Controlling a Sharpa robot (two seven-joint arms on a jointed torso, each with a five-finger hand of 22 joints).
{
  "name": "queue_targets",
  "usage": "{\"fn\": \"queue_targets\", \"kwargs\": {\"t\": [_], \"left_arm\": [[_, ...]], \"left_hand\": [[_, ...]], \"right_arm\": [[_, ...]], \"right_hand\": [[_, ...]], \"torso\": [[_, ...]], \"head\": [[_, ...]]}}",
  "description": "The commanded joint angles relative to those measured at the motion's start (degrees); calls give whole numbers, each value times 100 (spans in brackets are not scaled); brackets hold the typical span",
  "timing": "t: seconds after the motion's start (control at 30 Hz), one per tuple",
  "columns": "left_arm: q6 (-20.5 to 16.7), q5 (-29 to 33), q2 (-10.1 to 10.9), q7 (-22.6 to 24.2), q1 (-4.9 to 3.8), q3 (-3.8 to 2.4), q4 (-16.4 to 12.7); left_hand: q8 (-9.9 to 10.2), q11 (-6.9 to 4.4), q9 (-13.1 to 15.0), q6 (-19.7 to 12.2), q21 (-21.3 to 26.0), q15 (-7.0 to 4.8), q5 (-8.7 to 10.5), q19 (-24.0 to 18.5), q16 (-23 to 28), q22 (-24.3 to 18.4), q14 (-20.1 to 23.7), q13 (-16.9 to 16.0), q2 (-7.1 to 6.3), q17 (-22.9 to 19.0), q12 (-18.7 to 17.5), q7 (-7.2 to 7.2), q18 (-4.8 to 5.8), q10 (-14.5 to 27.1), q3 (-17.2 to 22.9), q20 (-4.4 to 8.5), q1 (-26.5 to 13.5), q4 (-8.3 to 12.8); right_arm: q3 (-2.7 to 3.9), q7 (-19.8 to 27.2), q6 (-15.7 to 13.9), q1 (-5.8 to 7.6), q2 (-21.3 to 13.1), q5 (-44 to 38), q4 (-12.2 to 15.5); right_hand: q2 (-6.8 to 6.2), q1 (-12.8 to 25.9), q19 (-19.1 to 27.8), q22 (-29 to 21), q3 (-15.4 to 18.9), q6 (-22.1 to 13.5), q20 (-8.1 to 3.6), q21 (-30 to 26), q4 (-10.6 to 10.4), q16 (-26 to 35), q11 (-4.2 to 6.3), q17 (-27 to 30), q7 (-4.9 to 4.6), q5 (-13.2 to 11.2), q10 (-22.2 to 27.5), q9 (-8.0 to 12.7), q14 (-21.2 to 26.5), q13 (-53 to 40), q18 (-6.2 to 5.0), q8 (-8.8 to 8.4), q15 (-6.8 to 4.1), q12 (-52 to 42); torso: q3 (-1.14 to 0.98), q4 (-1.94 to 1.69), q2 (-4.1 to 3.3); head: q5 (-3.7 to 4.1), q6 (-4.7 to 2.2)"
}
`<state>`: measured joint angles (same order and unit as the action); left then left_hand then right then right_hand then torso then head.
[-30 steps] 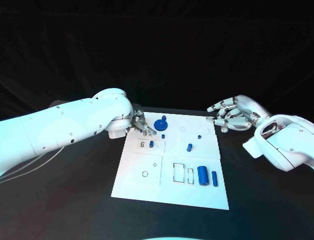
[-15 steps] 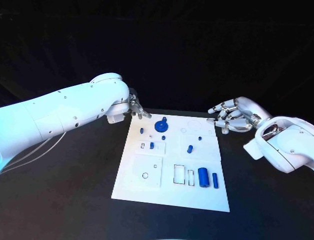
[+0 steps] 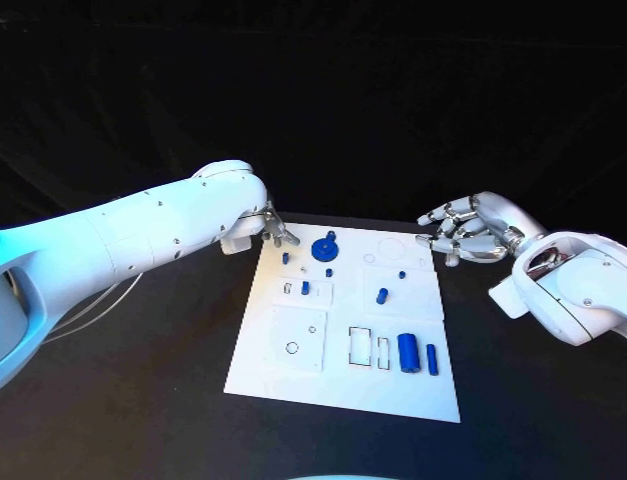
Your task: Assemble the parts on the task board
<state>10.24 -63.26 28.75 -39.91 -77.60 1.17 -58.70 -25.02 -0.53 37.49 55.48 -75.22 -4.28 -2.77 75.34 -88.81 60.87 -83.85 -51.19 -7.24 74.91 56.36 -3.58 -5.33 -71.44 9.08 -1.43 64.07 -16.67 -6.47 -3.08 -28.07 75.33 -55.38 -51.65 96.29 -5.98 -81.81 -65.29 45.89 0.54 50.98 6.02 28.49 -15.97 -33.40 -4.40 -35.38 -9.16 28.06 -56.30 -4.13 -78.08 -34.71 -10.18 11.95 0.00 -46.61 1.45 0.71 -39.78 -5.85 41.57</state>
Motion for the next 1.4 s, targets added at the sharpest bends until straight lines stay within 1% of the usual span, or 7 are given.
{"fn": "queue_targets", "kwargs": {"t": [0.03, 0.13, 0.23, 0.4, 0.67, 1.2, 1.4], "left_arm": [[122, -69, -62, 112, 22, 0, 76], [138, -71, -100, 135, 41, 3, 122], [171, -49, -118, 151, 50, 4, 139], [254, 19, -131, 151, 59, 5, 158], [403, 21, -142, 128, 70, 12, 215], [497, 55, -149, 129, 82, 19, 208], [533, 74, -146, 127, 82, 23, 195]], "left_hand": [[22, 8, -7, -32, 12, 36, -20, -3, 4, -6, -560, 1, -36, 1331, 30, -8, -59, 30, -21, -24, 38, -1], [24, 9, -11, -32, 9, 37, -20, 1, 10, 0, -557, 2, -40, 1322, 30, -9, -58, 32, -27, -26, 42, 0], [24, 9, -11, -32, 9, 37, -20, 1, 10, 0, -557, 2, -40, 1322, 30, -9, -58, 32, -27, -26, 42, 0], [30, 11, -18, -35, 14, 40, -20, -3, 24, -8, -551, 15, -42, 1302, 21, -12, -59, 42, -36, -28, 45, 0], [44, 19, -53, -27, 13, 49, -21, 0, 29, -2, -548, 18, -14, 1295, 32, -19, -58, 60, -47, -39, 125, 15], [50, 23, -89, -6, 11, 55, -20, 3, 29, 7, -547, 15, 35, 1296, 54, -21, -58, 72, -46, -49, 226, 26], [47, 21, -106, 15, 6, 55, -20, 8, 27, 17, -548, 12, 74, 1299, 69, -19, -56, 72, -40, -53, 277, 29]], "right_arm": [[0, 42, 36, -5, 10, -25, 6], [0, 42, 39, -6, 12, -25, 6], [0, 42, 32, -6, 14, -25, 6], [1, 44, 13, -6, 16, -26, 0], [1, 43, 16, -7, 18, -26, 0], [1, 40, 30, -7, 23, -26, -11], [1, 40, 32, -7, 27, -26, -15]], "right_hand": [[16, 27, -27, -8, -35, -10, 17, -40, -13, 27, -1, -10, -15, 27, 31, 5, -24, 9, -28, 26, 4, 30], [16, 27, -27, -8, -35, -10, 17, -40, -13, 28, -1, -10, -15, 28, 31, 5, -24, 10, -28, 26, 4, 30], [16, 27, -27, -8, -35, -10, 17, -40, -13, 28, -1, -10, -15, 28, 31, 5, -24, 10, -28, 26, 4, 30], [16, 27, -27, -8, -35, -10, 17, -40, -13, 28, -1, -10, -15, 28, 31, 5, -24, 10, -28, 26, 4, 30], [16, 27, -27, -8, -35, -10, 17, -40, -13, 28, -1, -10, -15, 28, 31, 5, -24, 10, -28, 26, 4, 30], [17, 28, -32, -13, -39, -10, 16, -46, -14, 37, 0, -12, -14, 47, 28, 5, -30, 17, -28, 30, 4, 29], [17, 28, -32, -13, -39, -10, 16, -46, -14, 37, 0, -12, -14, 47, 28, 5, -30, 17, -28, 30, 4, 29]], "torso": [[23, 4, -20], [32, 2, -29], [25, 1, -23], [19, 0, -16], [23, 3, -14], [17, 4, -18], [18, 3, -18]], "head": [[4, -3], [3, -2], [6, 18], [5, 31], [-5, 33], [-24, 36], [-24, 39]]}}
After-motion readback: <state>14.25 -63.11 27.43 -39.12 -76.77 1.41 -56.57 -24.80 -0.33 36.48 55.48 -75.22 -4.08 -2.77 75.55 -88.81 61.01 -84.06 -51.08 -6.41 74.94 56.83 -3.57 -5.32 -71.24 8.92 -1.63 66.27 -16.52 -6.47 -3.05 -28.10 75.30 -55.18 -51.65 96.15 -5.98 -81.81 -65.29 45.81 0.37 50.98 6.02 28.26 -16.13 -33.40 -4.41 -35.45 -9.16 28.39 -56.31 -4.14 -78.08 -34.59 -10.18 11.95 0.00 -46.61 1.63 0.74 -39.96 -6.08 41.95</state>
